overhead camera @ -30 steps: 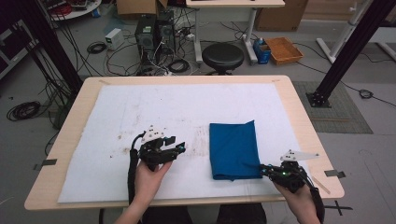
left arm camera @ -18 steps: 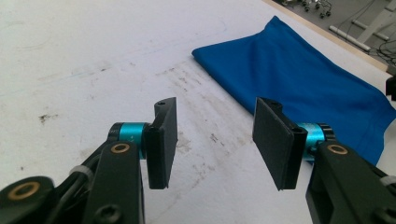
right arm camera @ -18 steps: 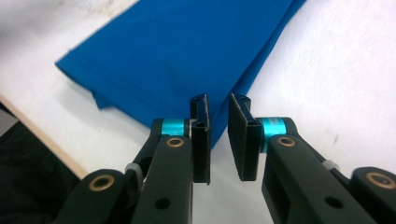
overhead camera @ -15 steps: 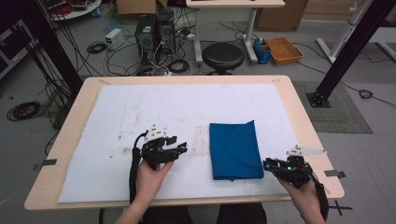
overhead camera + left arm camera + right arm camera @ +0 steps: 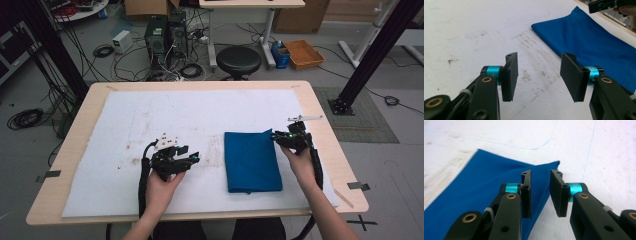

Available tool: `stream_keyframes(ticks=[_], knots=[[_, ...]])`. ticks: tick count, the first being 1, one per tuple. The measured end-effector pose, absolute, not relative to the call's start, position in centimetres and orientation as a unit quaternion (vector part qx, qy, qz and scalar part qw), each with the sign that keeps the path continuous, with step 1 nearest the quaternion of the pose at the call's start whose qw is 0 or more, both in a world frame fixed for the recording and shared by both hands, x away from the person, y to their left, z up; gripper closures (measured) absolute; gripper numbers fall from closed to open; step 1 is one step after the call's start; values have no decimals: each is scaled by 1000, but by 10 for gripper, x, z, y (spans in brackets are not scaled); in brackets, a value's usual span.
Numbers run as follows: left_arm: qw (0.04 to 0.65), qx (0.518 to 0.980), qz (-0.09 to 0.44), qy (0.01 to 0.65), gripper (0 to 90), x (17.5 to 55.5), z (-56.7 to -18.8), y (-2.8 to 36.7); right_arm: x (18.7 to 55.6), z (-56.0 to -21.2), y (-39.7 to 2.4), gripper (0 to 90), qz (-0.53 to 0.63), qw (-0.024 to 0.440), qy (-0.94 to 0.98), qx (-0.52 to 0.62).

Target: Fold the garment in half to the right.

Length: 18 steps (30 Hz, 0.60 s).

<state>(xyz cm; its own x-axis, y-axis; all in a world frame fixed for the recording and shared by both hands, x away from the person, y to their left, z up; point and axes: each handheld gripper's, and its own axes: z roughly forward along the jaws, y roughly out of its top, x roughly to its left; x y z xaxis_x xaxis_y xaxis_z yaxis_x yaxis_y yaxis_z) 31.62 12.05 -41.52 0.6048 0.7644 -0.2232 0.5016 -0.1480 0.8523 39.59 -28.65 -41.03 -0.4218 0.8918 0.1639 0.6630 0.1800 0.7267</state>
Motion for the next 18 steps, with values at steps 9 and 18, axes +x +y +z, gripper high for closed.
stream_keyframes(ticks=[9, 18], knots=[[497, 747, 129, 423, 482, 314, -416, 122, 400, -424, -291, 900, 347, 147, 762, 527], [495, 750, 129, 419, 482, 314, -415, 120, 402, -414, -291, 784, 342, 173, 760, 525]])
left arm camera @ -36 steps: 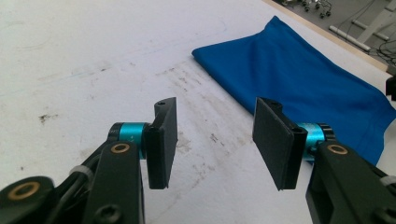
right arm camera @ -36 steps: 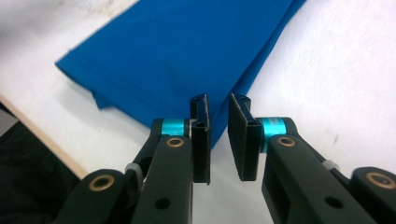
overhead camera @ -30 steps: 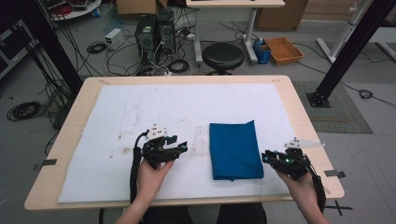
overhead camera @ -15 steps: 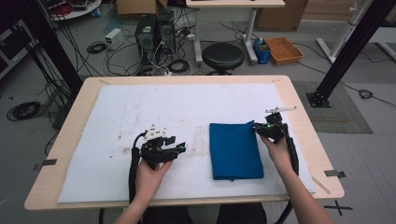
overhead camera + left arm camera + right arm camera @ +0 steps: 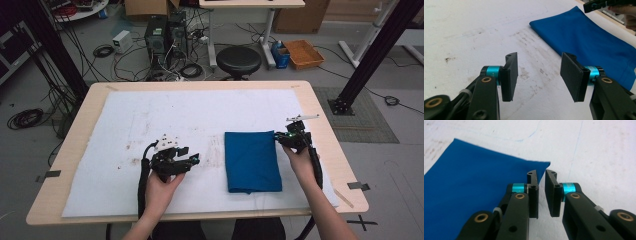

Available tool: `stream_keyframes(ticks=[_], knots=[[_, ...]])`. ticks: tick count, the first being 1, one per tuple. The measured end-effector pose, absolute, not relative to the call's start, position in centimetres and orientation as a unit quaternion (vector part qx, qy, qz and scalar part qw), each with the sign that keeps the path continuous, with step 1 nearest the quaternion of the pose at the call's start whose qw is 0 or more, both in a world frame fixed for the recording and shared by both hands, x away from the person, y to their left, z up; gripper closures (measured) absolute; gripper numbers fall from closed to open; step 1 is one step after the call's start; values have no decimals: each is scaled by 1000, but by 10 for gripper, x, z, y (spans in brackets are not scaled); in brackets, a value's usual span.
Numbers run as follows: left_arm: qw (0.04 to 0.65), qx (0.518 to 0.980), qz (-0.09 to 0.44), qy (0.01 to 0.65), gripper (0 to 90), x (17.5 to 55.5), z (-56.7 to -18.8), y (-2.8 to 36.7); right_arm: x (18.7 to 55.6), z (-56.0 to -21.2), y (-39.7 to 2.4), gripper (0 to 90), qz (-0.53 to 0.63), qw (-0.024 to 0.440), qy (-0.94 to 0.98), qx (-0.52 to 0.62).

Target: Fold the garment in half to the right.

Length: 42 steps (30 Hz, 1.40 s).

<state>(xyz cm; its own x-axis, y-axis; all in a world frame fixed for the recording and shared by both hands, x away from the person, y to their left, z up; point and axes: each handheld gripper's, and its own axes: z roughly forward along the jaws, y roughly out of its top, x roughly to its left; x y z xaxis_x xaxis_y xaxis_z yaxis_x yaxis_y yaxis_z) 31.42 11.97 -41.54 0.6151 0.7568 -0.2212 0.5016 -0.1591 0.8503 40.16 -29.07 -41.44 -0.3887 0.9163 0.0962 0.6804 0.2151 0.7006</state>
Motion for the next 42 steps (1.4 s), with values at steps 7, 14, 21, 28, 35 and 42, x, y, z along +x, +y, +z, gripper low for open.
stream_keyframes(ticks=[7, 14, 21, 28, 35, 42], knots=[[498, 749, 133, 417, 431, 316, -413, 126, 398, -409, -302, 659, 369, 182, 738, 535], [506, 747, 149, 405, 382, 318, -401, 143, 383, -402, -314, 488, 417, 201, 728, 507], [498, 750, 183, 396, 380, 326, -389, 171, 369, -397, -325, 378, 453, 205, 726, 476], [502, 747, 207, 383, 363, 334, -383, 199, 364, -391, -338, 276, 469, 188, 732, 457], [507, 743, 216, 378, 363, 338, -382, 210, 361, -385, -343, 254, 480, 188, 734, 441], [520, 742, 215, 364, 363, 338, -381, 210, 363, -382, -343, 255, 485, 187, 737, 433]])
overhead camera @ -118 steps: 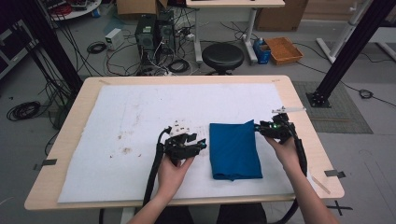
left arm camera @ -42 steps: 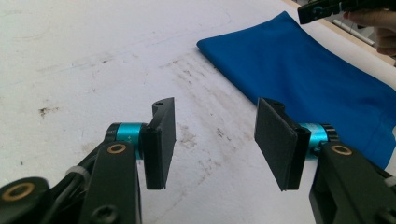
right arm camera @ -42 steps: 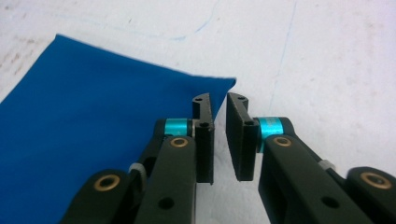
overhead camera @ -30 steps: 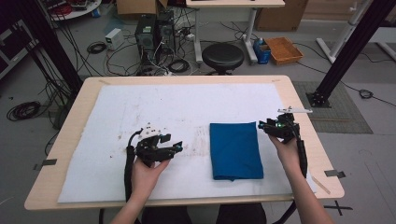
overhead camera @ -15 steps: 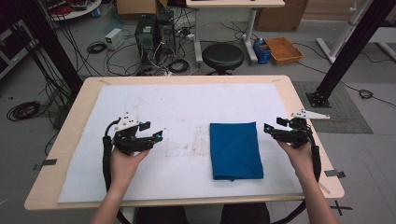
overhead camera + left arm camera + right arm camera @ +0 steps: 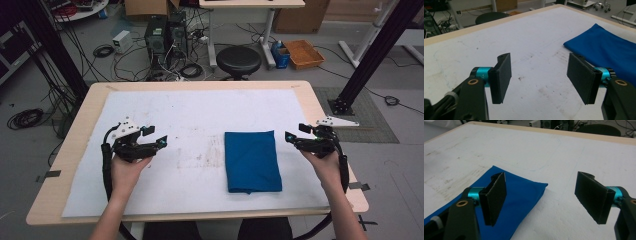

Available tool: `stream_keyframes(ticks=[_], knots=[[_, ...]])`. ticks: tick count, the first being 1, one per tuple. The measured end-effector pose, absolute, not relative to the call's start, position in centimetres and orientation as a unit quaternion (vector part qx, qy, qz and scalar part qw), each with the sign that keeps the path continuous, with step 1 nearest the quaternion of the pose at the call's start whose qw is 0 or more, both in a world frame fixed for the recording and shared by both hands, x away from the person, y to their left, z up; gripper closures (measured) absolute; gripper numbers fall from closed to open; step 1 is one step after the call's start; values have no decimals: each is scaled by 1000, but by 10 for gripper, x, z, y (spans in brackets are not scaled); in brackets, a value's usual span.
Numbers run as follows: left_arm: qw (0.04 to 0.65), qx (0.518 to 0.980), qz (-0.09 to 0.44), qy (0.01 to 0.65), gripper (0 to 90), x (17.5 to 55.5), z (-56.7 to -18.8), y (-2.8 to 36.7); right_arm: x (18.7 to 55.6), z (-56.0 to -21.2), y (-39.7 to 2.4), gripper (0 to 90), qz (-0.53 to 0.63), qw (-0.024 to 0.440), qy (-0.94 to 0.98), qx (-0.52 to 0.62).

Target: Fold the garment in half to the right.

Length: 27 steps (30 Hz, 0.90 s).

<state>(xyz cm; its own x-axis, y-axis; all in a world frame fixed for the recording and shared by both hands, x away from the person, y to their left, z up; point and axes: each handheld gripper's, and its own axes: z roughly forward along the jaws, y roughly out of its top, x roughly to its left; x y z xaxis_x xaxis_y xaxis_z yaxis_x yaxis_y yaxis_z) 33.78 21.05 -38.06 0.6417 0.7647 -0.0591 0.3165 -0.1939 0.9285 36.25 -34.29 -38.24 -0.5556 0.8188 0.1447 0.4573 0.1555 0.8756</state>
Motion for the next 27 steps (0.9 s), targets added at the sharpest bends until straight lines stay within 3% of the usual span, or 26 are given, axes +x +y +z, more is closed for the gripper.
stream_keyframes(ticks=[27], knots=[[530, 729, 217, 375, 363, 331, -377, 216, 362, -379, -344, 255, 488, 192, 734, 431]])
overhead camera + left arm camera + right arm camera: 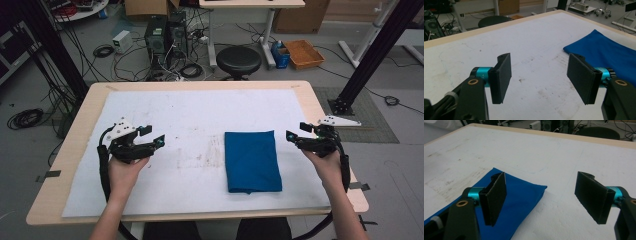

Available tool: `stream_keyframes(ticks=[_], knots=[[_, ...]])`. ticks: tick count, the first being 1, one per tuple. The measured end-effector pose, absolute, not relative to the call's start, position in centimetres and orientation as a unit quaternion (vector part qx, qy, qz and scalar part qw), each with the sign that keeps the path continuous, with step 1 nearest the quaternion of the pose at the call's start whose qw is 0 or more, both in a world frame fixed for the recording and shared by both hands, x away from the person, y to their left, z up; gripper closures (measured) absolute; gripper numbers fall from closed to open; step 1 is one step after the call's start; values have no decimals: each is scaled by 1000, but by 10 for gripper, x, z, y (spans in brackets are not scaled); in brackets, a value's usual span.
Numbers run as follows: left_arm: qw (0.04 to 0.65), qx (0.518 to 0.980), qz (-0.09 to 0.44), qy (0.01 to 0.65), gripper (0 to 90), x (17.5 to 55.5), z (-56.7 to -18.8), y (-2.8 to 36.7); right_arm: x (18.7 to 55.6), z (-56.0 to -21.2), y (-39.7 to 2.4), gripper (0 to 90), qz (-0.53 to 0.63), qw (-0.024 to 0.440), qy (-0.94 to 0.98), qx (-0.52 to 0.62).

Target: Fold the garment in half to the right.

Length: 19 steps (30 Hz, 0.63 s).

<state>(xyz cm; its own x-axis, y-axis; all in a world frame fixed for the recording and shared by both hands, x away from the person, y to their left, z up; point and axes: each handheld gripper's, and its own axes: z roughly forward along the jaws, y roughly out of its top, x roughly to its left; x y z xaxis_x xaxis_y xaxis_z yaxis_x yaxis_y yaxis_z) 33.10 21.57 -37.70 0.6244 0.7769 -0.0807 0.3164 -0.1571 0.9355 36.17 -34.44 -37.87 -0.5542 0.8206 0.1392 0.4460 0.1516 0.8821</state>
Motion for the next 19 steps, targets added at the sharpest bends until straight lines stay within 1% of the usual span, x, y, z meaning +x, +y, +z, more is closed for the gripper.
stream_keyframes(ticks=[19], knots=[[529, 727, 217, 381, 363, 328, -378, 221, 365, -382, -344, 255, 486, 189, 735, 434]])
